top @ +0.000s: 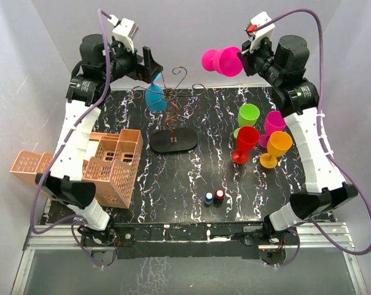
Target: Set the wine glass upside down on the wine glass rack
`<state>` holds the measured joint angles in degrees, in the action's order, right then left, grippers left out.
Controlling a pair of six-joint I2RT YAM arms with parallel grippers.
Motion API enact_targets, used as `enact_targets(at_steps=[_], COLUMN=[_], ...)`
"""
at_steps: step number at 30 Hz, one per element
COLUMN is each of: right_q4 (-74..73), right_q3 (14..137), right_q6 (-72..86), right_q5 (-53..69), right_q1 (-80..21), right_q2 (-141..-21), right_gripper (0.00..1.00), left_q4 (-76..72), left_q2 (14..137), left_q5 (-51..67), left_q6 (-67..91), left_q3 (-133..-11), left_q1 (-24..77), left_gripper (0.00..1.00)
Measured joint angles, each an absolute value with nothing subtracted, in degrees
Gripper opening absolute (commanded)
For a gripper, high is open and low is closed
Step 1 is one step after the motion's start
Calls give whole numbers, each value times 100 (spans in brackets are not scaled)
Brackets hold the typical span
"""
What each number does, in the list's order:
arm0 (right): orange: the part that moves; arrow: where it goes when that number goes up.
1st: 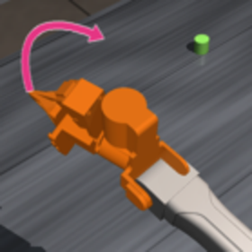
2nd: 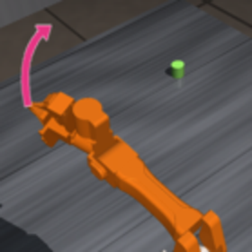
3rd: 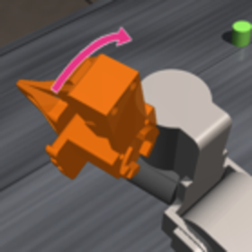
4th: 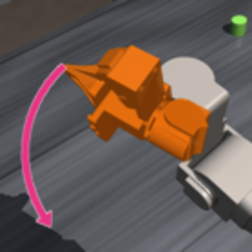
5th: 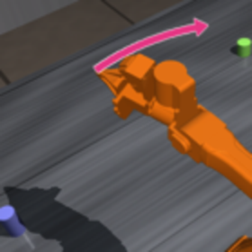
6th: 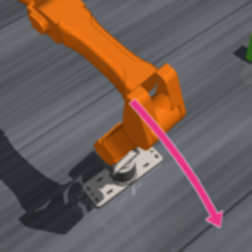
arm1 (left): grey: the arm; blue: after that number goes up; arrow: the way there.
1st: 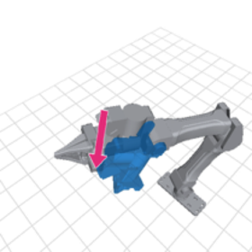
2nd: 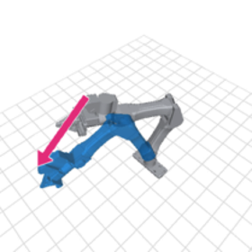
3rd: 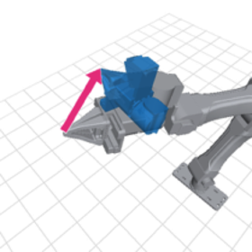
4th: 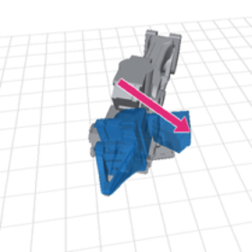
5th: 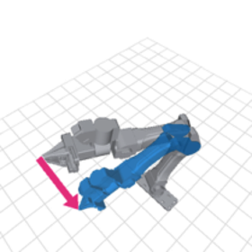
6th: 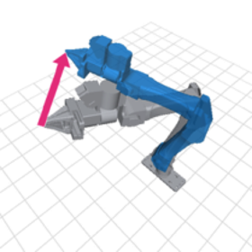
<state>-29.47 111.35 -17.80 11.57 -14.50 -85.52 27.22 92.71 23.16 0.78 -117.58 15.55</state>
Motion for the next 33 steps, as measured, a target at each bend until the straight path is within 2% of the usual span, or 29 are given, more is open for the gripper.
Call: enact_targets(at_steps=[13,25,33], right_q4=[-2665,-2342,-2353], right_q3=[11662,12726,13037], right_q6=[-1050,-633,-274], right_q5=[1592,1621,2342], right_q1=[-1450,-1450,-1450], right_q2=[-9557,-9789,-9878], right_gripper=[8,8,8], left_q4=[2189,1835,1763], left_q2=[10149,10757,10940], left_q5=[2755,2720,2655], left_q6=[1173,2058,2351], left_q3=[-12108,-12707,-12790], left_q1=[1651,1931,2012], left_gripper=[75,72,73])
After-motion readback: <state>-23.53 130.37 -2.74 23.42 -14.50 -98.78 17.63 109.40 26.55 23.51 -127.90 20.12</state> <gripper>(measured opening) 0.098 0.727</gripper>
